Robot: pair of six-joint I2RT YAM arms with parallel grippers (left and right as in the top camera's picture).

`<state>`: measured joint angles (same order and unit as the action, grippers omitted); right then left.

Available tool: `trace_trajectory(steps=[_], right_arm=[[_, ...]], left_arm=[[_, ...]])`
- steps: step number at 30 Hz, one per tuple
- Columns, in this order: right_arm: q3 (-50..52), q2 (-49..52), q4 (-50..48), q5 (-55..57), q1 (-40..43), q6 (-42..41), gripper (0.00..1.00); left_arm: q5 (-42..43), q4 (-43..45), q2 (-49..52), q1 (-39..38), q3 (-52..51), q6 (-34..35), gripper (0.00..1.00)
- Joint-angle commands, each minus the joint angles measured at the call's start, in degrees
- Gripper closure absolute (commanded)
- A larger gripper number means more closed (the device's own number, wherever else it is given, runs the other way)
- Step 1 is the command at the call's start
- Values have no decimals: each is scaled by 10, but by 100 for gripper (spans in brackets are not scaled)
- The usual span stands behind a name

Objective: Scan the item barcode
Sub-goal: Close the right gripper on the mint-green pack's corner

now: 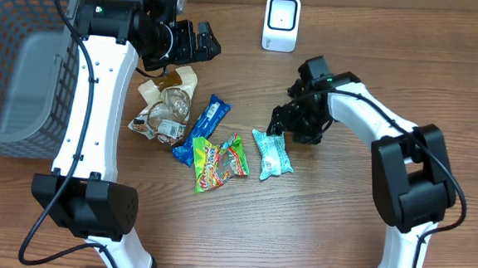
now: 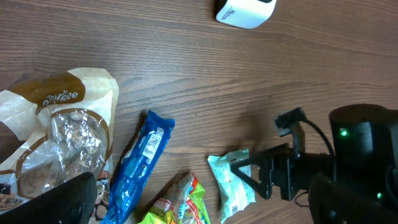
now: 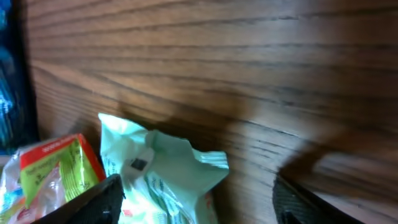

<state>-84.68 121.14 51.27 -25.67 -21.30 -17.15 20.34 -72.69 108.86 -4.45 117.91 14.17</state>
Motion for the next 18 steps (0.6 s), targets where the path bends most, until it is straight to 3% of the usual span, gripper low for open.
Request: trace_trajectory(steps=[1,5,9,10,18], right_arm=[[10,28,8,1,-23,-11,26],[11,28,24,1,-19,-27,41],[11,28,29,1,-19,-26,89],[11,28,29,1,-19,-27,96],[3,17,37,1,-11,-20,96]], left_arm=[[-4,-2,-9,3,6,-9,0],[-4,-2,-9,3,6,-9,0],[-4,-2,-9,3,6,-9,0],[-4,-2,-9,3,6,-9,0],[-4,-2,-9,3,6,-9,0]])
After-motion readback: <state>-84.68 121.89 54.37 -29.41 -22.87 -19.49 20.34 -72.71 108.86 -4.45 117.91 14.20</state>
